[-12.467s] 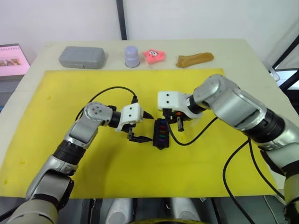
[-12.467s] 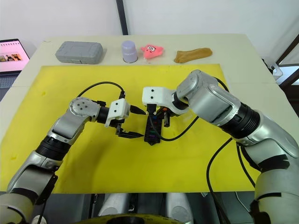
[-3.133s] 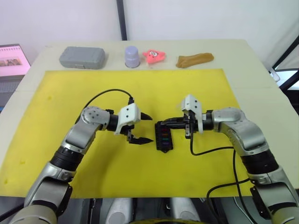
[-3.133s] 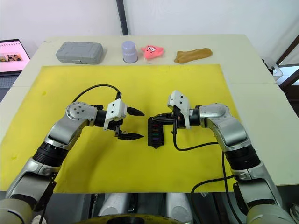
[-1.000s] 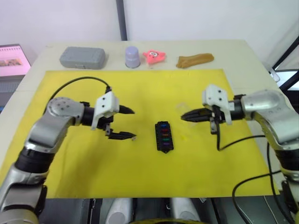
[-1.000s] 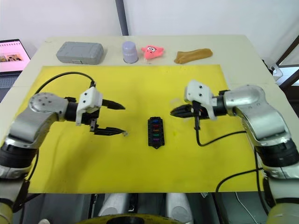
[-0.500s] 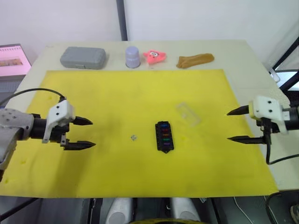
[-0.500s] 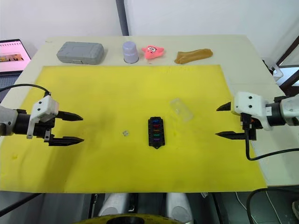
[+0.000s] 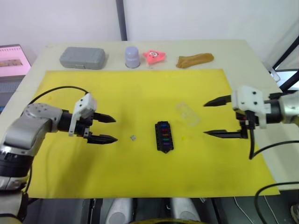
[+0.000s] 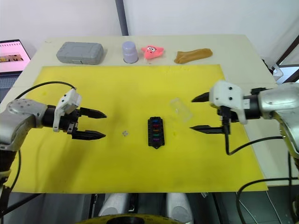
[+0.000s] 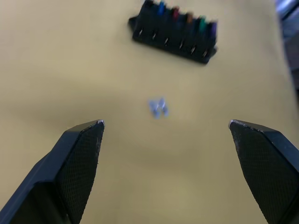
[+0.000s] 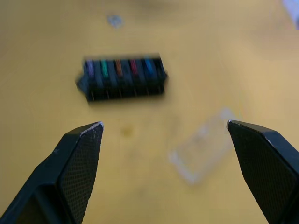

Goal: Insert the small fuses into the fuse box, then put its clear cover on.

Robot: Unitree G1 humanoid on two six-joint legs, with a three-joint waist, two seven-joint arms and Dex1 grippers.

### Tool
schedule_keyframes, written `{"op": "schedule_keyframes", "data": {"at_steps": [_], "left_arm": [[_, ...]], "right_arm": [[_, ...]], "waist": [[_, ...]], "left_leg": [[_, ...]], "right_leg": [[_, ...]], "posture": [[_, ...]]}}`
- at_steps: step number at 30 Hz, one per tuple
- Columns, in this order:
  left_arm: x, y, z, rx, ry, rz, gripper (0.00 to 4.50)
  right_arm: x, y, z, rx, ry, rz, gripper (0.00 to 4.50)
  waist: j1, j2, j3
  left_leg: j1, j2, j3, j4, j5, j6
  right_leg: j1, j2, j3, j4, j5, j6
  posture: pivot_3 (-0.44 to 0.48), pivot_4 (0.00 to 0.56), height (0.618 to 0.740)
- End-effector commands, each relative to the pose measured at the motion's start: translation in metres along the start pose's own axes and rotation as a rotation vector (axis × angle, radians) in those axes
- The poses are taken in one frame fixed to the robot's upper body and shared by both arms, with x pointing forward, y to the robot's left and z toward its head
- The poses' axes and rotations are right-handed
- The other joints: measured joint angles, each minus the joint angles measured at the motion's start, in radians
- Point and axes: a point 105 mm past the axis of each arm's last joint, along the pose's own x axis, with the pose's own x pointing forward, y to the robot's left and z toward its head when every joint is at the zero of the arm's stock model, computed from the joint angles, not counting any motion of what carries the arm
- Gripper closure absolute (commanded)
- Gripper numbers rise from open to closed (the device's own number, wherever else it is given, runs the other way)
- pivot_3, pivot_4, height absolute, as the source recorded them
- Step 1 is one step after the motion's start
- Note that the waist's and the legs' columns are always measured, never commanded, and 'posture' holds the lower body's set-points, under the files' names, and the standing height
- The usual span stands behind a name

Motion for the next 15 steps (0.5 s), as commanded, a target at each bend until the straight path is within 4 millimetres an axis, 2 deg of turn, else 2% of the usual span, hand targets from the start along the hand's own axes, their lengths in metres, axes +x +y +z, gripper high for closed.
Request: {"op": "schedule_keyframes", "data": {"at_steps": [1,3,8,11,15], "left_arm": [[0.009,0.009,0.002,-0.140,-0.042,-0.046,0.00],[0.015,0.015,0.006,-0.242,-0.071,-0.078,0.00],[0.028,0.014,-0.004,-0.407,-0.032,-0.172,0.00],[0.034,0.017,-0.015,-0.501,0.012,-0.179,0.86],[0.037,0.018,-0.019,-0.553,0.030,-0.191,0.86]], "right_arm": [[0.013,0.007,0.025,-0.033,-0.062,0.045,0.02],[0.024,0.009,0.033,-0.051,-0.077,0.068,0.02],[0.040,0.012,0.037,-0.082,-0.097,0.077,0.02],[0.044,0.015,0.040,-0.087,-0.113,0.071,0.00],[0.044,0.017,0.040,-0.077,-0.113,0.059,0.00]], "waist": [[0.000,0.000,0.000],[0.001,-0.001,0.000],[-0.002,-0.001,0.000],[-0.002,-0.001,0.000],[-0.002,-0.001,0.000]], "left_leg": [[0.000,0.000,0.000,0.000,0.000,0.000],[0.000,-0.001,0.000,0.000,0.000,0.000],[-0.001,-0.001,0.000,0.001,0.003,-0.005],[-0.001,-0.001,0.000,0.001,0.003,-0.005],[-0.001,-0.001,-0.001,0.001,0.003,-0.005]], "right_leg": [[0.000,0.000,0.000,0.000,0.000,0.000],[0.000,0.000,0.000,0.000,0.000,0.000],[-0.001,-0.001,0.000,0.000,0.000,0.000],[-0.001,-0.001,0.000,0.000,0.000,0.000],[-0.001,0.000,0.000,0.001,0.000,0.000]], "posture": [[0.000,0.150,0.740],[0.000,0.150,0.740],[0.000,0.150,0.740],[0.000,0.150,0.740],[0.000,0.150,0.740]]}}
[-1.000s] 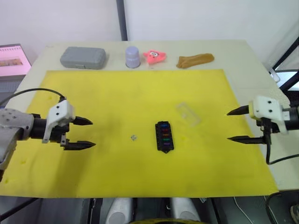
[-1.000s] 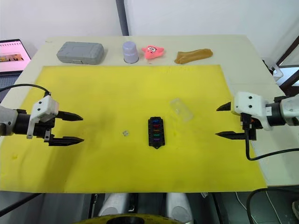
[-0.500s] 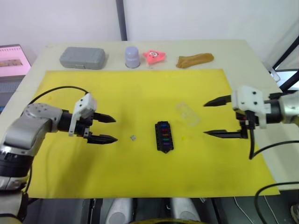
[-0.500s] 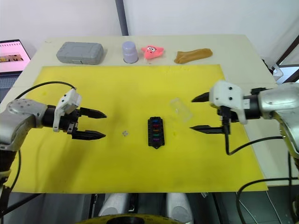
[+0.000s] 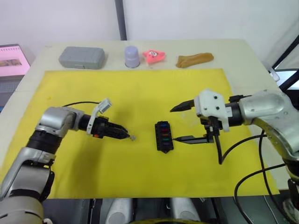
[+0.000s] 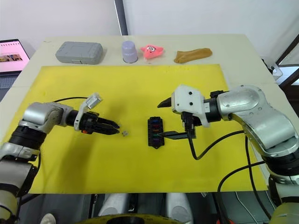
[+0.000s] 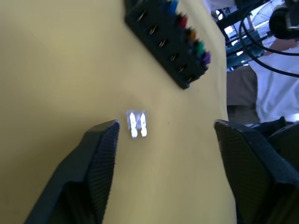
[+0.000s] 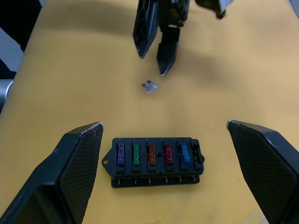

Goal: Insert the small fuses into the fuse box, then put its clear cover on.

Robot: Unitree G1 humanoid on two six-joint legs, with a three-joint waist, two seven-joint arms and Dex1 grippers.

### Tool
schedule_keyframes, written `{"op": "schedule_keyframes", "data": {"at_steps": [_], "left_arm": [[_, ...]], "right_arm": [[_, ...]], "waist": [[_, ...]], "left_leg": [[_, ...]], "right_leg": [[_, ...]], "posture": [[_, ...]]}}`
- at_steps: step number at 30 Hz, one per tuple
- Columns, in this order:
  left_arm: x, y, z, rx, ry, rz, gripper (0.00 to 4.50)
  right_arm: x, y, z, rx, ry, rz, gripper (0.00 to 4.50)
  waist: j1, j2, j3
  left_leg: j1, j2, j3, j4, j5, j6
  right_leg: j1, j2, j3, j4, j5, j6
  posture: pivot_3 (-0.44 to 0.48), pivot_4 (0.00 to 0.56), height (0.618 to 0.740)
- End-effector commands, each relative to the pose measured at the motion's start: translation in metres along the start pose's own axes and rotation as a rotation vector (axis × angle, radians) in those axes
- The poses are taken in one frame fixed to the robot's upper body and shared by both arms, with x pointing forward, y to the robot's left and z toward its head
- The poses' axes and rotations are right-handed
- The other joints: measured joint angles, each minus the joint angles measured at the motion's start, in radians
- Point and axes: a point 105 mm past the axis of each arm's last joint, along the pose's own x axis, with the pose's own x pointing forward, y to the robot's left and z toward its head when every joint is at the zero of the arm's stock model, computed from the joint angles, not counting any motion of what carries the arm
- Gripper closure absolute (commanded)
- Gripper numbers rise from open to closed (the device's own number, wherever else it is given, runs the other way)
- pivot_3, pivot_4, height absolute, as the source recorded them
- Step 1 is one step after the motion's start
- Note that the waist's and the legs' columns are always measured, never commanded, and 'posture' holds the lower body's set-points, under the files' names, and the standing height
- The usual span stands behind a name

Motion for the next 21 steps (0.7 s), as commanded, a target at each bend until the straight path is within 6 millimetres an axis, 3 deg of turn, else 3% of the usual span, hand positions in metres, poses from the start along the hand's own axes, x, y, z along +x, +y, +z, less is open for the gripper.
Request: {"op": "schedule_keyframes", "data": {"at_steps": [1,21], "left_arm": [[0.000,-0.001,0.005,-0.011,0.019,-0.005,0.86],[0.034,-0.004,-0.003,-0.029,0.137,-0.090,0.86]], "right_arm": [[-0.003,0.000,0.009,-0.040,-0.011,-0.032,0.00],[-0.001,0.003,0.012,-0.016,-0.011,-0.047,0.00]], "waist": [[0.001,0.000,0.000],[0.003,0.000,0.000]], "left_leg": [[0.000,0.000,0.000,0.000,0.000,0.000],[0.000,-0.001,0.000,0.000,0.000,0.000]], "right_leg": [[0.000,0.000,0.000,0.000,0.000,0.000],[0.001,-0.001,0.000,0.000,0.000,0.000]], "posture": [[0.000,0.150,0.740],[0.000,0.150,0.740]]}}
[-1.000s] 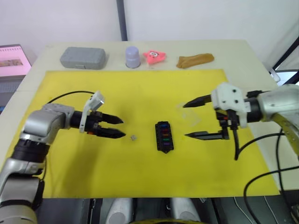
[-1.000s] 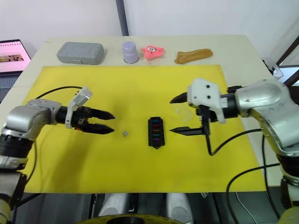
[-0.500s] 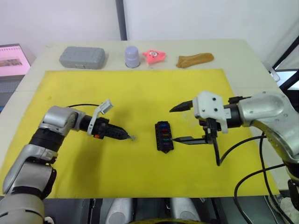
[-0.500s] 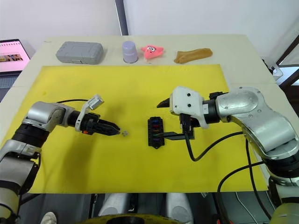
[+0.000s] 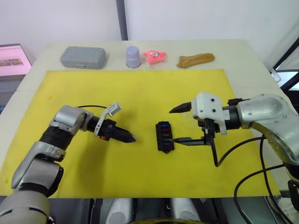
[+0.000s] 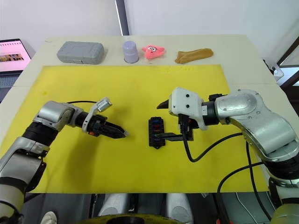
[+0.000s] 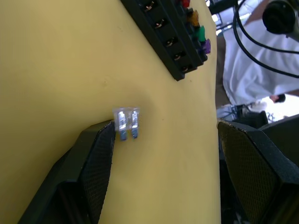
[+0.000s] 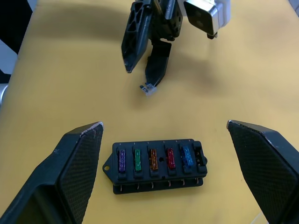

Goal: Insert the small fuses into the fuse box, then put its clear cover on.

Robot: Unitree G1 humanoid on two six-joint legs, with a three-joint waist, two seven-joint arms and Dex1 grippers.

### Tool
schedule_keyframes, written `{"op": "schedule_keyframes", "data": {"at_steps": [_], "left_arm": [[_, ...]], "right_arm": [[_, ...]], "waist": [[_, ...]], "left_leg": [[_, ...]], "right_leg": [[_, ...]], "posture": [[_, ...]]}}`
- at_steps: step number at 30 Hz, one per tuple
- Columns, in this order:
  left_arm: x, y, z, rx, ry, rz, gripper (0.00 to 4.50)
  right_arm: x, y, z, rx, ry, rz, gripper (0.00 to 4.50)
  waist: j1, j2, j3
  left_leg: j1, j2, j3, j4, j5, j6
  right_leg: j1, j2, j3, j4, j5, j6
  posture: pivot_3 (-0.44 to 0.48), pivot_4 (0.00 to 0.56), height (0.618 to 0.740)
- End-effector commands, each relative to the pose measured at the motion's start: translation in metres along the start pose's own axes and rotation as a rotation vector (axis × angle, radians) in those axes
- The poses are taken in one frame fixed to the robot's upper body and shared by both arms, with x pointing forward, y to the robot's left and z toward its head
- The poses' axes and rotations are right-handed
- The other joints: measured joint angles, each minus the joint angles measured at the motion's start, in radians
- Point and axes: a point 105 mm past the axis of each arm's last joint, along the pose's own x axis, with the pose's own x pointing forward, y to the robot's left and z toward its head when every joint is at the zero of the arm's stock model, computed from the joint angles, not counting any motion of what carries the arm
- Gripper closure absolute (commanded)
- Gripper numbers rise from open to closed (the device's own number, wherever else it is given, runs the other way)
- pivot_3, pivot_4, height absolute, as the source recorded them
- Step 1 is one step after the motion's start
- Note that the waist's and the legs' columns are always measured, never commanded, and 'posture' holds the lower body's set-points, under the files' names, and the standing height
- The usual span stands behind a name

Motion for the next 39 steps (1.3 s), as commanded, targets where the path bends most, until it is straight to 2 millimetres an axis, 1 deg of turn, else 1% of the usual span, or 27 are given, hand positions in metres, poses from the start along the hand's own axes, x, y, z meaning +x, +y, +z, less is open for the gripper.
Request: {"op": "schedule_keyframes", "data": {"at_steps": [1,6,8,9,10,16,17,18,21,33,37,39], "left_arm": [[0.008,0.002,-0.005,0.002,0.042,-0.006,0.86],[0.003,0.007,-0.004,0.001,0.036,0.026,0.86],[0.000,0.010,-0.005,-0.001,0.031,0.041,1.41],[-0.002,0.012,-0.006,-0.002,0.032,0.050,1.61],[-0.004,0.015,-0.008,-0.008,0.029,0.066,2.13],[-0.010,0.025,-0.014,-0.030,0.014,0.105,2.13],[-0.010,0.026,-0.014,-0.030,0.011,0.109,2.65],[-0.010,0.026,-0.014,-0.030,0.010,0.110,3.03],[-0.006,0.026,-0.014,-0.022,0.012,0.104,4.46],[-0.002,0.029,-0.014,0.001,0.005,0.118,4.46],[-0.003,0.023,-0.012,0.039,0.005,0.102,4.46],[-0.003,0.016,-0.008,0.115,-0.004,0.089,4.46]], "right_arm": [[-0.004,0.000,0.013,-0.052,-0.025,-0.019,0.00],[-0.004,0.000,0.014,-0.046,-0.025,-0.022,0.00],[-0.003,-0.001,0.014,-0.044,-0.026,-0.023,0.00],[-0.003,-0.002,0.014,-0.044,-0.027,-0.024,0.00],[-0.002,-0.002,0.014,-0.044,-0.029,-0.024,0.00],[-0.002,-0.004,0.015,-0.046,-0.033,-0.026,0.00],[-0.001,-0.004,0.015,-0.046,-0.034,-0.025,0.00],[-0.002,-0.004,0.015,-0.047,-0.034,-0.025,0.00],[-0.002,-0.005,0.015,-0.047,-0.033,-0.024,0.00],[0.000,-0.004,0.014,-0.042,-0.034,-0.025,0.00],[0.001,-0.004,0.013,-0.039,-0.031,-0.027,0.00],[0.001,-0.004,0.011,-0.026,-0.026,-0.029,0.00]], "waist": [[0.000,0.000,0.000],[0.000,0.000,0.000],[-0.001,0.000,0.000],[-0.001,0.000,0.000],[-0.002,0.000,0.000],[-0.003,0.000,0.000],[-0.003,0.000,0.000],[-0.004,0.000,0.000],[-0.004,0.000,0.000],[-0.001,0.000,0.000],[-0.001,0.000,0.000],[-0.002,0.000,0.000]], "left_leg": [[0.000,0.000,0.000,0.000,0.000,0.000],[0.000,0.000,0.000,0.000,0.000,0.000],[0.000,0.000,0.000,0.000,0.000,0.000],[0.000,0.000,0.000,0.000,0.000,0.000],[0.000,0.000,0.000,0.000,0.000,0.000],[0.001,0.001,0.000,0.000,0.000,0.000],[0.001,0.001,0.000,0.000,0.000,0.000],[0.001,0.001,0.000,0.000,0.000,0.000],[0.001,0.001,0.000,0.000,0.000,0.000],[0.001,0.001,0.000,0.000,0.000,0.000],[0.001,0.000,0.000,0.000,0.000,0.000],[0.001,0.000,0.000,0.000,0.000,0.000]], "right_leg": [[0.000,0.000,0.000,0.000,0.000,0.000],[0.000,0.000,0.000,0.000,0.000,0.000],[0.000,0.000,0.000,0.000,0.000,0.000],[0.000,0.000,0.000,0.000,0.000,0.000],[0.000,0.000,0.000,0.000,0.000,0.000],[0.000,0.001,0.000,0.001,0.000,0.000],[0.000,0.001,0.000,0.001,0.000,0.000],[0.000,0.001,0.000,0.001,0.000,0.000],[-0.001,0.001,0.000,0.002,0.000,0.000],[0.000,0.001,0.000,0.002,0.000,0.000],[0.000,0.001,0.000,0.002,0.000,0.000],[0.000,0.001,0.000,0.002,0.000,0.000]], "posture": [[0.000,0.150,0.740],[0.000,0.150,0.740],[0.000,0.150,0.740],[0.000,0.150,0.740],[0.000,0.150,0.740],[0.000,0.150,0.740],[0.000,0.150,0.740],[0.000,0.150,0.740],[0.000,0.150,0.740],[0.000,0.150,0.740],[0.000,0.150,0.740],[0.000,0.150,0.740]]}}
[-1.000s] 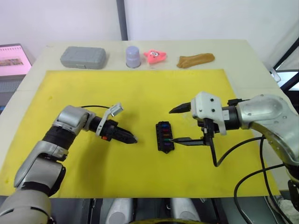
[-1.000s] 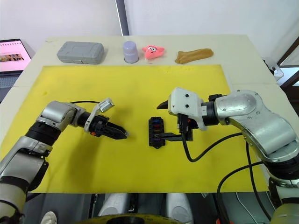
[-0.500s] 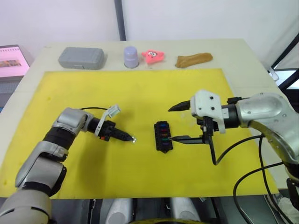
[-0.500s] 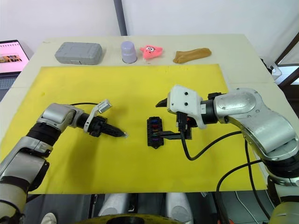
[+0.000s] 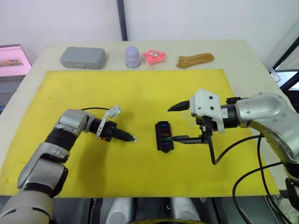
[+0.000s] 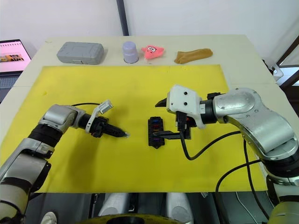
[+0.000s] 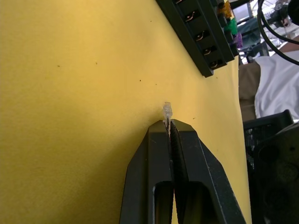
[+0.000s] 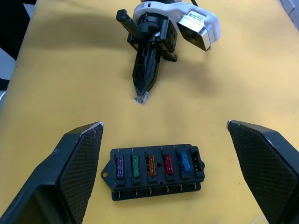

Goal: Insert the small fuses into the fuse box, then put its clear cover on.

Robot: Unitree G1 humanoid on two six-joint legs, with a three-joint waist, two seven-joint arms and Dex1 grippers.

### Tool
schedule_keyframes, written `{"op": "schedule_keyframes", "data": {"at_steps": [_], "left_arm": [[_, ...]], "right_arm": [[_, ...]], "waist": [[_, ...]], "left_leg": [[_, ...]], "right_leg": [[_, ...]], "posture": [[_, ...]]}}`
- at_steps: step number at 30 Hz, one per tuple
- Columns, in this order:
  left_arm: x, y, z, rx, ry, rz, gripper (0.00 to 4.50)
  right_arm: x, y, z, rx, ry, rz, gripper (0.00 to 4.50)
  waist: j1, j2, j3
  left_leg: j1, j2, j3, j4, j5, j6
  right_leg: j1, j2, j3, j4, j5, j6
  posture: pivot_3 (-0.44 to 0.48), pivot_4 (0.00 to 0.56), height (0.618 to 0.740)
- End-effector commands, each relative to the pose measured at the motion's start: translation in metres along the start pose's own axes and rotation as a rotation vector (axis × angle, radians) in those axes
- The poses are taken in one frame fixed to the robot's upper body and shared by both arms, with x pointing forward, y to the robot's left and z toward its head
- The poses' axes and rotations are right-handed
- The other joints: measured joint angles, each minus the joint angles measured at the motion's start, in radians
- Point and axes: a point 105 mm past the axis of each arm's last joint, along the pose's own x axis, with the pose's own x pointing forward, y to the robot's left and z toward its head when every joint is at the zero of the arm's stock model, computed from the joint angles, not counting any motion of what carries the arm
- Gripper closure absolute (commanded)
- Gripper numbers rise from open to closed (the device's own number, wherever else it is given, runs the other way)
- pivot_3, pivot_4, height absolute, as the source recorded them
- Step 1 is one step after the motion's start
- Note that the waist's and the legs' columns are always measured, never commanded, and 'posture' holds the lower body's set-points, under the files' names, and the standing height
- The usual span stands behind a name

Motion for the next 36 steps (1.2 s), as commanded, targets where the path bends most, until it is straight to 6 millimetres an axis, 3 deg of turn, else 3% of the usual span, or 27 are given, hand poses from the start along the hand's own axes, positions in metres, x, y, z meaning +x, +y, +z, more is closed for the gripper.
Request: {"op": "schedule_keyframes", "data": {"at_steps": [1,5,8,16,19,21,36], "left_arm": [[-0.003,-0.009,0.002,0.098,-0.009,0.001,4.46],[-0.010,-0.033,0.021,0.328,-0.098,-0.013,4.46],[-0.020,-0.061,0.043,0.538,-0.224,-0.003,4.46],[-0.021,-0.103,0.057,0.816,-0.293,0.041,4.46],[-0.017,-0.107,0.058,0.865,-0.291,0.051,4.50],[-0.016,-0.107,0.058,0.876,-0.293,0.057,4.50],[-0.008,-0.106,0.062,0.897,-0.287,0.048,4.50]], "right_arm": [[-0.002,-0.002,0.005,-0.019,-0.007,-0.021,0.00],[-0.002,-0.005,0.003,0.064,-0.015,-0.039,0.00],[-0.003,-0.007,0.002,0.168,-0.013,-0.032,0.00],[-0.001,-0.009,0.016,0.354,-0.067,0.048,0.00],[0.004,-0.009,0.023,0.396,-0.100,0.082,0.69],[0.007,-0.010,0.025,0.414,-0.107,0.088,1.65],[0.021,-0.010,0.034,0.446,-0.147,0.111,1.65]], "waist": [[-0.001,0.000,0.000],[0.000,0.000,0.000],[0.001,0.000,0.000],[0.000,0.000,0.000],[0.000,0.000,0.000],[0.000,0.000,0.000],[-0.001,0.000,0.000]], "left_leg": [[0.000,0.000,0.000,0.000,0.000,0.000],[-0.001,0.001,0.000,0.000,0.000,-0.001],[-0.002,0.001,0.000,0.000,0.001,-0.002],[-0.002,0.001,0.000,-0.001,0.001,-0.002],[-0.002,0.001,0.000,0.000,0.001,-0.002],[-0.002,0.001,0.000,-0.001,0.001,-0.002],[-0.002,0.001,0.000,-0.001,0.001,-0.002]], "right_leg": [[0.000,0.000,0.000,0.000,0.000,0.000],[-0.001,-0.001,0.000,0.000,0.000,0.000],[-0.002,-0.001,0.001,0.000,0.000,0.000],[-0.002,-0.002,0.002,-0.001,0.000,0.000],[-0.002,-0.001,0.001,-0.001,0.000,0.000],[-0.002,-0.001,0.001,0.000,0.000,0.000],[-0.002,-0.001,0.001,0.000,0.000,0.000]], "posture": [[0.000,0.150,0.740],[0.000,0.150,0.740],[0.000,0.150,0.740],[0.000,0.150,0.740],[0.000,0.150,0.740],[0.000,0.150,0.740],[0.000,0.150,0.740]]}}
